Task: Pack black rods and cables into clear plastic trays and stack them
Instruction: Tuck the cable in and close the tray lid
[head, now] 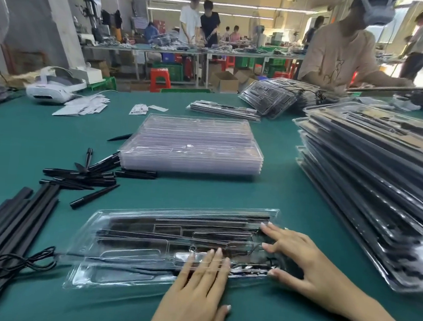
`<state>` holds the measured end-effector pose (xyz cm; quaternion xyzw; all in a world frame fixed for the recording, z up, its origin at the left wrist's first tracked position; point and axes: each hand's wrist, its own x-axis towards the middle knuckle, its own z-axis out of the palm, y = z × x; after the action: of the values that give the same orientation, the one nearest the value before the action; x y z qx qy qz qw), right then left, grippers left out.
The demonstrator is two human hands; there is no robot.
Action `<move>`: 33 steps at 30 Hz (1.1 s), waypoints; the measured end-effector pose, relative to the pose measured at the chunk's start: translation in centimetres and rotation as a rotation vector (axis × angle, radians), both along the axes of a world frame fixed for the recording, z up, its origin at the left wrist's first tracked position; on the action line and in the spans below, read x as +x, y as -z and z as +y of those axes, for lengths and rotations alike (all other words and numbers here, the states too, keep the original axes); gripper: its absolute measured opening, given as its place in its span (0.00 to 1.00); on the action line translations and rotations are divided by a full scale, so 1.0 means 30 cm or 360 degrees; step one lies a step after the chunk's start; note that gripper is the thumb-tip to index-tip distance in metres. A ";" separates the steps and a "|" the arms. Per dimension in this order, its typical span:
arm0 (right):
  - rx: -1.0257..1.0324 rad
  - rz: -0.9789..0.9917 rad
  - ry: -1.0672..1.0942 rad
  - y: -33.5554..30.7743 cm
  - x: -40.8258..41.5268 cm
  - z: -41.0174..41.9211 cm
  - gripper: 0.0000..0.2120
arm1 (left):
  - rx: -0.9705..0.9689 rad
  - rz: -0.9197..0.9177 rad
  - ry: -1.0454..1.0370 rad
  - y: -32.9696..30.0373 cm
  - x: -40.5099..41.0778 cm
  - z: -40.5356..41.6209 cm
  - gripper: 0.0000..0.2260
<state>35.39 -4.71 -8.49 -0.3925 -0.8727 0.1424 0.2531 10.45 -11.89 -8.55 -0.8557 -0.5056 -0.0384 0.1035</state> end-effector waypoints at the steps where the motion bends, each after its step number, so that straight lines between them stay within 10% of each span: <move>1: 0.0002 -0.0008 -0.0005 -0.001 -0.001 -0.001 0.15 | 0.0019 -0.0014 -0.0015 -0.001 -0.003 -0.012 0.24; 19: -0.0172 0.0059 0.0016 -0.010 -0.010 -0.006 0.14 | 0.0323 -0.0497 0.0079 -0.024 0.058 -0.081 0.23; 33: -0.0468 0.0159 -0.0041 -0.070 0.010 0.016 0.10 | -0.0082 -0.0553 0.0167 -0.028 0.027 -0.003 0.25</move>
<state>35.69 -4.24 -6.38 -0.4066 -0.8337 0.2912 0.2342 11.26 -11.99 -7.71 -0.8638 -0.4713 -0.1780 -0.0094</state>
